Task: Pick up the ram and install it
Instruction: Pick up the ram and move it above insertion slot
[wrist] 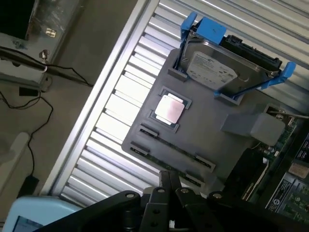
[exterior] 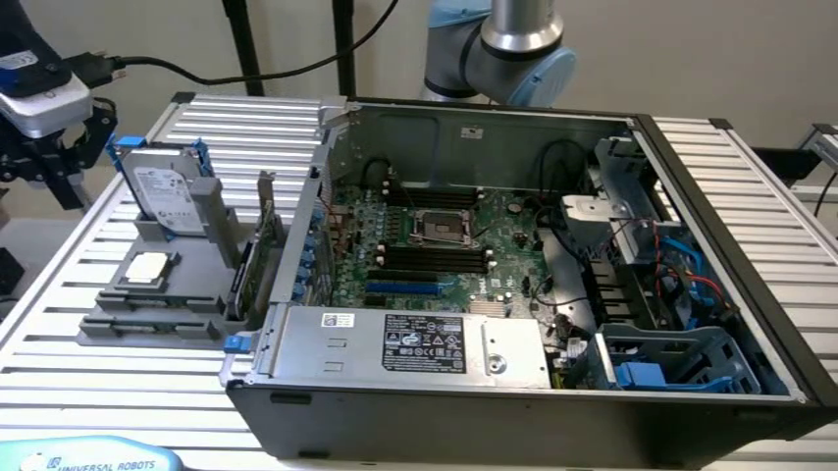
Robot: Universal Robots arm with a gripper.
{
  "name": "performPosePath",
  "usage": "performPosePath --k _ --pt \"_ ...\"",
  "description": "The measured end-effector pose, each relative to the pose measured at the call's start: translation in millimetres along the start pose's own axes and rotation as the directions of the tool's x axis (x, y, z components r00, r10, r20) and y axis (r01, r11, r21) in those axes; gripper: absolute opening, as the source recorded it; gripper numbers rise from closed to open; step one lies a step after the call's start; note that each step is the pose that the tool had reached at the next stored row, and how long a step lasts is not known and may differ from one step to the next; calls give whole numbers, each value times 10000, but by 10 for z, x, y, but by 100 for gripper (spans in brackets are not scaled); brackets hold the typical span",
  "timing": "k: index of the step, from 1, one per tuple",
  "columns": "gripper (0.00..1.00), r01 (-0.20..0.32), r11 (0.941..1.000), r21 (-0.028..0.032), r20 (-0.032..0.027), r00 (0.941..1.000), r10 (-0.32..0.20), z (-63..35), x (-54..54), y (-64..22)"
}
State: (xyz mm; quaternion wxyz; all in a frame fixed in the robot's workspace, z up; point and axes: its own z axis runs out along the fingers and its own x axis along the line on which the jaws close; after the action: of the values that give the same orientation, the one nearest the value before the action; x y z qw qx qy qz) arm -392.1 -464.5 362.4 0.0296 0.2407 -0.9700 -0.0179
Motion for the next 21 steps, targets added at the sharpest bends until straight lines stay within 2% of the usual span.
performPosePath --k 3,6,9,11,16,21 --pt "11 489 9988 22 -87 9988 -489 10 0 -1" --pt "11 982 9952 34 -177 9950 -981 19 -1 -1" --pt "11 1476 9890 45 -256 9887 -1475 32 -1 -1" --pt "11 1810 9835 59 -284 9831 -1807 40 -2 -2" --pt "11 2689 9631 92 -337 9627 -2685 67 -3 -3" --pt "11 3557 9345 121 -392 9340 -3550 99 -5 -5"
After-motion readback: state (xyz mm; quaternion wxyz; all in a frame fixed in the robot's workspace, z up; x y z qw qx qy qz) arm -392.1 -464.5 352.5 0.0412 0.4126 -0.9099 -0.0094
